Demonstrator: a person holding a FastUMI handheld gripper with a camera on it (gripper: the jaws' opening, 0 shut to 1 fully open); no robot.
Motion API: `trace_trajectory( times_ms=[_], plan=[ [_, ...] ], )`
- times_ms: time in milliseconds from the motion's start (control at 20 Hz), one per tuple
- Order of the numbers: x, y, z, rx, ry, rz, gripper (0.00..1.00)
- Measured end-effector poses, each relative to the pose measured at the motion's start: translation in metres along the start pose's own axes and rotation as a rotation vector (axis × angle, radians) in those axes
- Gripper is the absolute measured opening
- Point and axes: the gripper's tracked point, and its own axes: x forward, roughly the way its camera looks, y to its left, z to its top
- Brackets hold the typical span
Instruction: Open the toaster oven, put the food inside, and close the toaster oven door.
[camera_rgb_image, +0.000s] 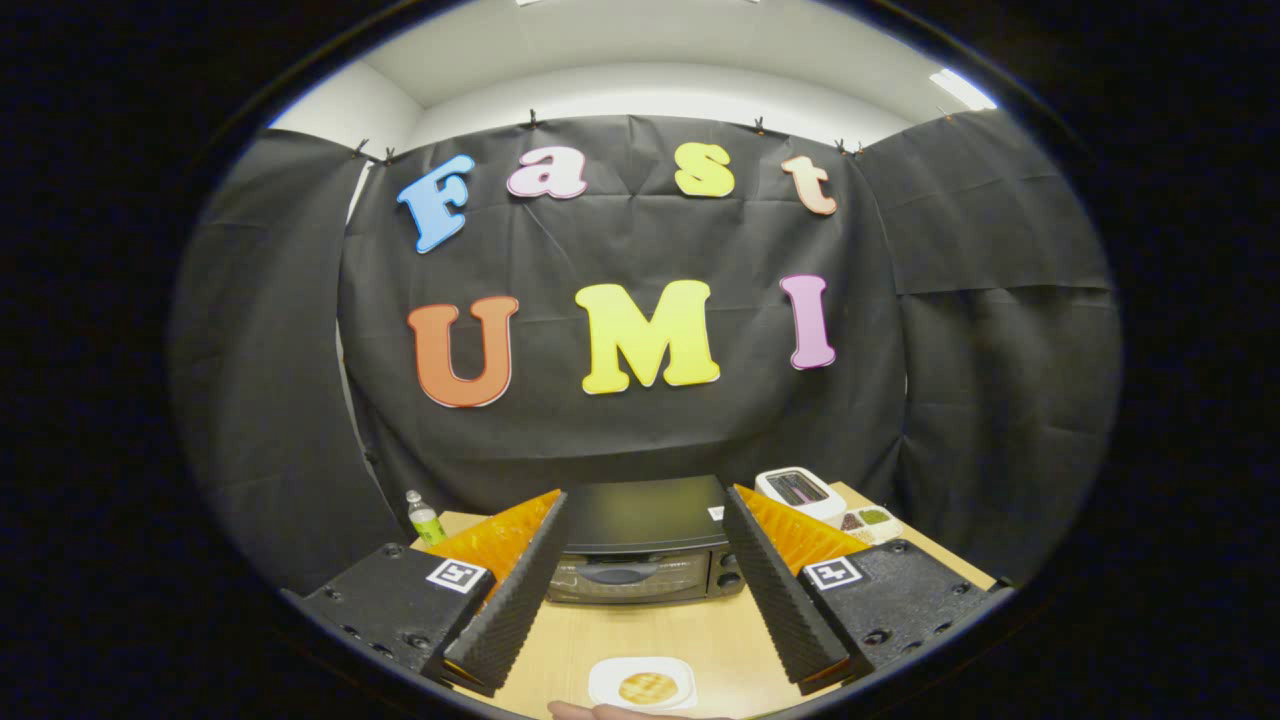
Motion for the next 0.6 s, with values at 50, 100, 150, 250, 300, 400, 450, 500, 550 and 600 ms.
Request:
trace_trajectory(
  times_ms=[50,100,150,250,300,400,450,500,550,600],
  plan=[
    [0.004,0.0,-0.006,0.002,0.008,-0.002,1.0],
    [0.008,0.0,-0.012,0.004,0.023,-0.002,1.0],
    [0.013,0.0,-0.019,0.006,0.034,-0.001,1.0],
    [0.024,0.0,-0.026,0.009,0.046,0.002,1.0],
    [0.029,0.0,-0.028,0.006,0.046,0.002,1.0],
    [0.04,0.001,-0.034,-0.02,0.045,0.001,1.0],
    [0.046,0.002,-0.04,-0.032,0.045,-0.001,1.0],
    [0.053,0.003,-0.045,-0.041,0.046,-0.005,1.0],
    [0.059,0.005,-0.053,-0.041,0.052,-0.008,1.0],
    [0.066,0.008,-0.062,-0.035,0.065,-0.003,1.0]
  ],
)
